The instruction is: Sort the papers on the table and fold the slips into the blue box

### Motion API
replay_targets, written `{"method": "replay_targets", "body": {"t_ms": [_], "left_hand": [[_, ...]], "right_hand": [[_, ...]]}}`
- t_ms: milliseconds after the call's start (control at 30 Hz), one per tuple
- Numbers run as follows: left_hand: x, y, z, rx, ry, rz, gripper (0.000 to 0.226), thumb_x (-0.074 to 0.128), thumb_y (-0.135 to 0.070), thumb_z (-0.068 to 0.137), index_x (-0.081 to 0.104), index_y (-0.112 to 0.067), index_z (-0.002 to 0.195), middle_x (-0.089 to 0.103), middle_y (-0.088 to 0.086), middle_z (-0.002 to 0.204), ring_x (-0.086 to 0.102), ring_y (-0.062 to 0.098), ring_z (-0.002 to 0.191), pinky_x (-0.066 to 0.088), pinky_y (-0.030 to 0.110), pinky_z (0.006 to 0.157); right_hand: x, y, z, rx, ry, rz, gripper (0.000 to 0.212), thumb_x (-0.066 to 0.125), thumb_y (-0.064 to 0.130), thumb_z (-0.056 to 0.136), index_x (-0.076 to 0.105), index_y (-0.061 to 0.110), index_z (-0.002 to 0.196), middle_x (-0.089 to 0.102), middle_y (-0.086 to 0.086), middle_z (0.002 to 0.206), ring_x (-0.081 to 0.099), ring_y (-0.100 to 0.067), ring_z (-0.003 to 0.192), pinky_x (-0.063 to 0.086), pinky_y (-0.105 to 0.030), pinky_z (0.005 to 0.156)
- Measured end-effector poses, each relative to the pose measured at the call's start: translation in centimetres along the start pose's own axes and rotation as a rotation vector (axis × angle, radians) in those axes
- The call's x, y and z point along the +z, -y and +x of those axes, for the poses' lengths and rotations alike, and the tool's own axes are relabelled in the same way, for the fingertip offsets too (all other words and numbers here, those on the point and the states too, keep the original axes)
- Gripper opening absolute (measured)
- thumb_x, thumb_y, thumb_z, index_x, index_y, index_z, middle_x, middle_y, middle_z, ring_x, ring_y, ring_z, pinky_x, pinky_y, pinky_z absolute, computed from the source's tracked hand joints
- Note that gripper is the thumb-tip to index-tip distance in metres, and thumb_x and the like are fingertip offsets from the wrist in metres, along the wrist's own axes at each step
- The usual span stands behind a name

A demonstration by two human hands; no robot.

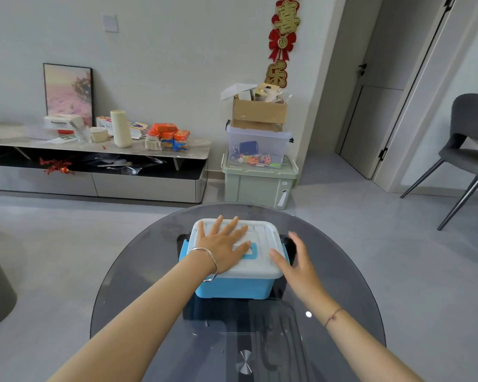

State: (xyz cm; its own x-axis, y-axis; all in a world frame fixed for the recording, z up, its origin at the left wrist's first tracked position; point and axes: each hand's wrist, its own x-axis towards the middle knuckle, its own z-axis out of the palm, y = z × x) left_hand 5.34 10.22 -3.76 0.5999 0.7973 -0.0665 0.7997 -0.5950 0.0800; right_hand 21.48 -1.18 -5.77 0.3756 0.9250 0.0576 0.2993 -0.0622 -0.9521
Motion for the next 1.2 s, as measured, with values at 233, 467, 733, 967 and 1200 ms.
{"method": "replay_targets", "body": {"t_ms": [233,467,733,967,1200], "left_hand": [[0.2,0.1,0.2,0.003,0.004,-0.004,0.056,0.012,-0.056,0.098,-0.001,-0.040,0.150,-0.011,-0.011,0.160,-0.013,0.022,0.147,-0.013,0.057,0.112],[0.2,0.2,0.3,0.001,0.005,0.017,0.056,0.012,-0.055,0.098,-0.003,-0.039,0.150,-0.011,-0.010,0.160,-0.013,0.023,0.147,-0.012,0.057,0.112],[0.2,0.0,0.5,-0.005,0.014,-0.010,0.053,0.010,-0.050,0.100,0.000,-0.039,0.151,-0.010,-0.010,0.160,-0.013,0.023,0.147,-0.012,0.057,0.112],[-0.5,1.4,-0.1,-0.016,-0.332,-0.690,0.047,0.041,-0.022,0.101,0.030,-0.024,0.147,0.031,0.000,0.154,0.017,0.021,0.146,0.013,0.040,0.118],[-0.5,3.5,-5.1,-0.605,-0.095,-1.212,0.079,0.064,-0.040,0.087,0.023,-0.012,0.148,0.043,0.011,0.142,0.046,0.028,0.126,0.037,0.040,0.104]], "right_hand": [[0.8,-0.8,1.1,0.260,0.063,0.454,0.035,0.064,0.018,0.089,0.059,0.011,0.123,0.070,-0.003,0.109,0.065,-0.016,0.103,0.053,-0.026,0.085],[2.1,0.3,1.3,0.060,-0.068,0.138,0.027,0.042,0.012,0.100,0.045,0.029,0.121,0.058,0.011,0.105,0.058,-0.003,0.092,0.051,-0.014,0.066],[1.7,0.8,1.4,-0.066,0.013,-0.394,0.052,0.033,0.034,0.103,0.018,0.022,0.151,0.021,0.004,0.156,0.029,-0.012,0.138,0.031,-0.016,0.107],[2.8,2.5,2.9,-0.255,0.254,-0.999,0.054,0.020,0.055,0.099,0.021,0.038,0.149,0.005,0.002,0.161,-0.001,-0.017,0.148,-0.002,-0.040,0.120],[2.3,2.5,3.1,-0.222,0.299,-1.015,0.054,0.020,0.058,0.098,0.018,0.041,0.149,0.002,0.004,0.161,-0.005,-0.016,0.147,-0.003,-0.041,0.119]]}}
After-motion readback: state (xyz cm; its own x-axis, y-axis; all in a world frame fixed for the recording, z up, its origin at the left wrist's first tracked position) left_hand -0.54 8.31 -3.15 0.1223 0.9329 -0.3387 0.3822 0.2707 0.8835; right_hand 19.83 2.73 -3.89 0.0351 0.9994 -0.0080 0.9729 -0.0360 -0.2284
